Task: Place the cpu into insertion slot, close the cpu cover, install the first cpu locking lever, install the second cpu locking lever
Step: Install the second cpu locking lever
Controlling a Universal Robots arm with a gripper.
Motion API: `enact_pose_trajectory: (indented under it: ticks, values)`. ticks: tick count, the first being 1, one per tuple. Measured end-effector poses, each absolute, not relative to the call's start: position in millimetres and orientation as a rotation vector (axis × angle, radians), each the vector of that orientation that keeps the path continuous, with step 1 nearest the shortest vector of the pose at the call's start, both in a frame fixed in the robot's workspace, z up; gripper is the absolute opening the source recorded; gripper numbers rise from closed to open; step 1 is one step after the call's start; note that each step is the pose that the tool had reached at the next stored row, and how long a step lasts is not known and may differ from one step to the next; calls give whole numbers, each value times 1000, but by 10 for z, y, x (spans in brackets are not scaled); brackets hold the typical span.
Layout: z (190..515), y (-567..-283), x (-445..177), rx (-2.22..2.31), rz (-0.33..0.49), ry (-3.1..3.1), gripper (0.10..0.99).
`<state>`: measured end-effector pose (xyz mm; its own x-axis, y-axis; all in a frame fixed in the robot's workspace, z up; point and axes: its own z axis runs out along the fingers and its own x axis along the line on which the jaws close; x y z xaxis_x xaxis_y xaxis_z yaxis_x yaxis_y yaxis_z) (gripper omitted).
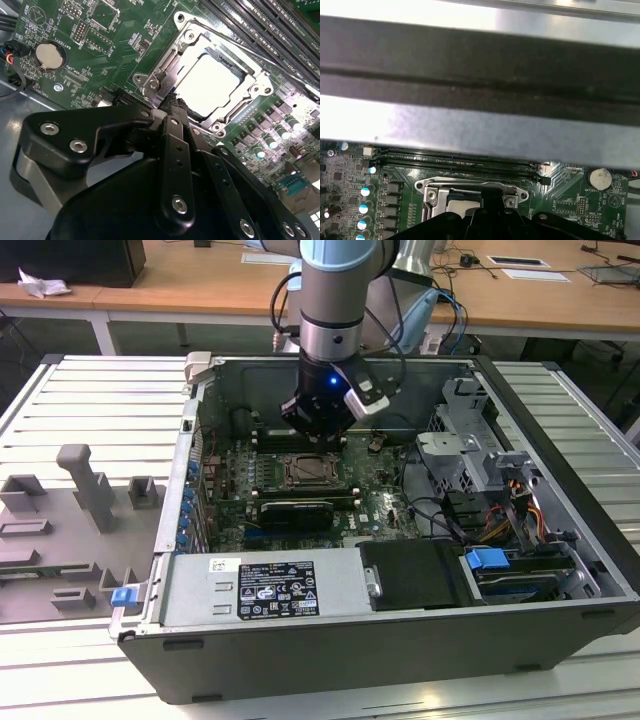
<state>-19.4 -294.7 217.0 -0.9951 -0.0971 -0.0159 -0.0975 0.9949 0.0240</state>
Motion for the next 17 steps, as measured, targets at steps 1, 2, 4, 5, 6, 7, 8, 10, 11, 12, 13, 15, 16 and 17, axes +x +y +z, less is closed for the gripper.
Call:
enact_pose_trajectory:
  ticks: [1,2,4,5,6,7,8,10,11,12,13,15,16,17]
  values:
    - [2170,-2952,-194,-152,39,3123,106]
    - [2170,-2957,-194,-152,39,3123,106]
    - [2170,-2967,-194,-152,39,3123,106]
    - [2170,-2979,-194,-152,39,3123,106]
    - [2170,-2988,-194,-152,39,3123,106]
    - [2170,-2992,-194,-152,39,3123,106]
    - [2170,-2995,-194,-152,39,3123,106]
    - [2170,-3001,-194,-152,39,3123,106]
    - [2170,-3006,-194,-152,39,3123,106]
    - [2170,-3010,-194,-152,39,3123,106]
    - [2170,-3013,-194,-152,39,3123,106]
    - [2170,-3022,-194,-152,39,3123,106]
    - [2170,-3026,-194,-152,39,3123,106]
    - [2170,-3031,-194,-152,39,3123,106]
